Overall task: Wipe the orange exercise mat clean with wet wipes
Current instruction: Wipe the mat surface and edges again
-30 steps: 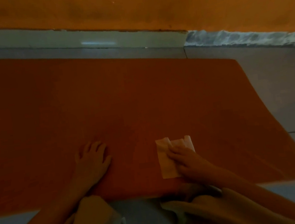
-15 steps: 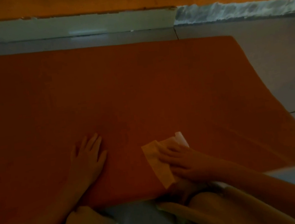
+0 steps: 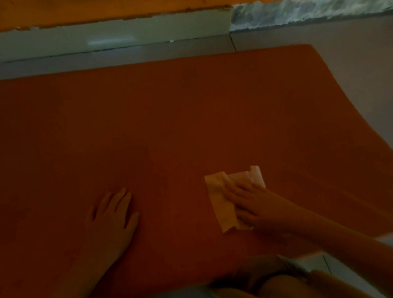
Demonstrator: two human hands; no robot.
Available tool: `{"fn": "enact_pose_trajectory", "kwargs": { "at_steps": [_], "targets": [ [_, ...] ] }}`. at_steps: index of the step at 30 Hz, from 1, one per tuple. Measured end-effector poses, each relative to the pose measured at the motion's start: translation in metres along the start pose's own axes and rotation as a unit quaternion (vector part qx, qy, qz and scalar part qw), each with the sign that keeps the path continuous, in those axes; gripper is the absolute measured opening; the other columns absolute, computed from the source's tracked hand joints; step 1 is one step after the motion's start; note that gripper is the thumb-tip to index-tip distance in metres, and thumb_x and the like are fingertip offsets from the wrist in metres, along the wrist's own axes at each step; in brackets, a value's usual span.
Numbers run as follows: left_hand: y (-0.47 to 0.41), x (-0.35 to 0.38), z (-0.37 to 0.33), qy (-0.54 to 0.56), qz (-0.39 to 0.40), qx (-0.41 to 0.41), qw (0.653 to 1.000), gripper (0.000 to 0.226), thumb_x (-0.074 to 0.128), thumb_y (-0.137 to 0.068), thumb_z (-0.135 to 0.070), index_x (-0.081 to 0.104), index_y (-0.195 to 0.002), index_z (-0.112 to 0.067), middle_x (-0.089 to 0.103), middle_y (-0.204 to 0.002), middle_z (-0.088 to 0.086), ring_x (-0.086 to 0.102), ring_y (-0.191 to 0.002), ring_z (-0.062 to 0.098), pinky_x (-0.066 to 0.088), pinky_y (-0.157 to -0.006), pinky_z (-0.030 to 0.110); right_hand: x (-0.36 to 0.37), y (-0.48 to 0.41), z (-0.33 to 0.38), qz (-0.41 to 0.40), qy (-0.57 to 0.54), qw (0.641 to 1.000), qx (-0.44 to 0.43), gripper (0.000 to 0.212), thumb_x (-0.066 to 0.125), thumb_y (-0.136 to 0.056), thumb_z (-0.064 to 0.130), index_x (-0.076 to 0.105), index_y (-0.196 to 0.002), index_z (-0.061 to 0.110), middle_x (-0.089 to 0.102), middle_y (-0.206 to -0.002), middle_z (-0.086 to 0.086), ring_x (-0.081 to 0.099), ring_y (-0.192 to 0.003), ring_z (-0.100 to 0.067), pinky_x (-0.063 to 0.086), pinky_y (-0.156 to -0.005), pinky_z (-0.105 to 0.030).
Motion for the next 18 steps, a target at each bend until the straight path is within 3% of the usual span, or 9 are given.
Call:
{"fn": "enact_pose_trajectory", "kwargs": {
  "at_steps": [2, 3, 5, 7, 11, 14, 16, 18],
  "targets": [
    [-0.001, -0.004, -0.002, -0.005, 0.002, 0.0, 1.0, 0.075, 0.016, -0.086, -0.062, 0.023, -0.152, -0.026, 0.013, -0.16, -0.008, 0.006, -0.147, 0.016, 0.006, -0.118, 0.044, -0.012, -0.005, -0.018, -0.023, 0.048, 0.997, 0.055, 0.057, 0.023, -0.097, 0.039, 0.038, -0.144, 0.011, 0.0, -0.157, -0.013, 0.012, -0.144, -0.03, 0.024, -0.113, -0.051],
    [-0.003, -0.006, -0.004, -0.01, 0.002, -0.003, 1.0, 0.069, 0.021, -0.091, -0.061, 0.026, -0.151, -0.026, 0.016, -0.159, -0.007, 0.009, -0.147, 0.017, 0.009, -0.117, 0.045, -0.017, -0.012, -0.025, -0.01, 0.07, 0.993, 0.09, 0.065, 0.016, -0.093, 0.042, 0.044, -0.14, 0.006, -0.002, -0.156, -0.018, 0.015, -0.142, -0.036, 0.028, -0.111, -0.056],
    [-0.009, -0.011, -0.009, -0.013, -0.005, -0.007, 1.0, 0.057, 0.033, -0.098, -0.055, 0.032, -0.146, -0.025, 0.02, -0.155, -0.005, 0.014, -0.144, 0.018, 0.016, -0.116, 0.045, -0.016, -0.032, -0.032, 0.011, 0.077, 0.988, 0.135, 0.079, -0.002, -0.086, 0.049, 0.027, -0.149, 0.009, -0.02, -0.154, -0.015, 0.002, -0.145, -0.039, 0.015, -0.115, -0.062],
    [-0.018, -0.014, -0.013, -0.002, -0.015, -0.007, 1.0, 0.06, 0.036, -0.097, -0.055, 0.031, -0.147, -0.023, 0.018, -0.156, -0.004, 0.012, -0.145, 0.019, 0.015, -0.116, 0.047, -0.007, -0.05, -0.022, 0.001, 0.05, 0.991, 0.125, 0.078, -0.006, -0.085, 0.051, 0.013, -0.152, 0.016, -0.02, -0.158, -0.011, -0.009, -0.146, -0.037, 0.003, -0.115, -0.063],
    [-0.04, -0.007, -0.021, -0.04, 0.017, 0.025, 0.999, 0.083, 0.006, -0.081, -0.065, 0.004, -0.154, -0.026, -0.008, -0.161, -0.006, -0.01, -0.148, 0.015, -0.005, -0.118, 0.044, 0.005, -0.046, 0.01, 0.014, 0.009, 1.0, 0.021, 0.068, -0.007, -0.086, 0.051, -0.01, -0.148, 0.026, -0.028, -0.155, -0.002, -0.023, -0.143, -0.023, -0.012, -0.116, -0.048],
    [-0.046, 0.0, -0.023, -0.033, 0.005, 0.03, 0.999, 0.092, -0.003, -0.078, -0.072, 0.009, -0.154, -0.023, -0.004, -0.161, -0.005, -0.008, -0.148, 0.016, -0.002, -0.12, 0.046, 0.0, -0.038, -0.011, 0.012, 0.018, 1.0, 0.008, 0.064, -0.006, -0.089, 0.051, -0.011, -0.148, 0.027, -0.024, -0.156, -0.001, -0.014, -0.146, -0.022, -0.005, -0.12, -0.044],
    [-0.048, 0.003, -0.022, -0.05, -0.008, 0.034, 0.998, 0.095, -0.004, -0.077, -0.07, 0.021, -0.153, -0.02, 0.008, -0.161, -0.002, 0.003, -0.149, 0.02, 0.005, -0.12, 0.049, -0.007, -0.048, -0.034, -0.019, 0.058, 0.998, 0.033, 0.07, -0.006, -0.093, 0.055, 0.0, -0.153, 0.02, -0.015, -0.159, -0.007, 0.001, -0.147, -0.027, 0.008, -0.118, -0.049],
    [-0.05, 0.004, -0.023, -0.055, -0.004, 0.029, 0.998, 0.094, 0.0, -0.078, -0.069, 0.03, -0.151, -0.017, 0.017, -0.16, 0.0, 0.01, -0.148, 0.023, 0.009, -0.119, 0.05, -0.018, -0.071, -0.053, -0.032, 0.078, 0.993, 0.08, 0.084, -0.023, -0.085, 0.063, -0.005, -0.153, 0.016, -0.019, -0.157, -0.01, -0.001, -0.146, -0.03, 0.01, -0.117, -0.053]
  ]
}}
Point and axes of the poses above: each hand's wrist, its own y-axis away from the middle knuckle, its own x-axis out of the palm, z = x × y, the point moved 3 cm from there along -y, towards the middle knuckle
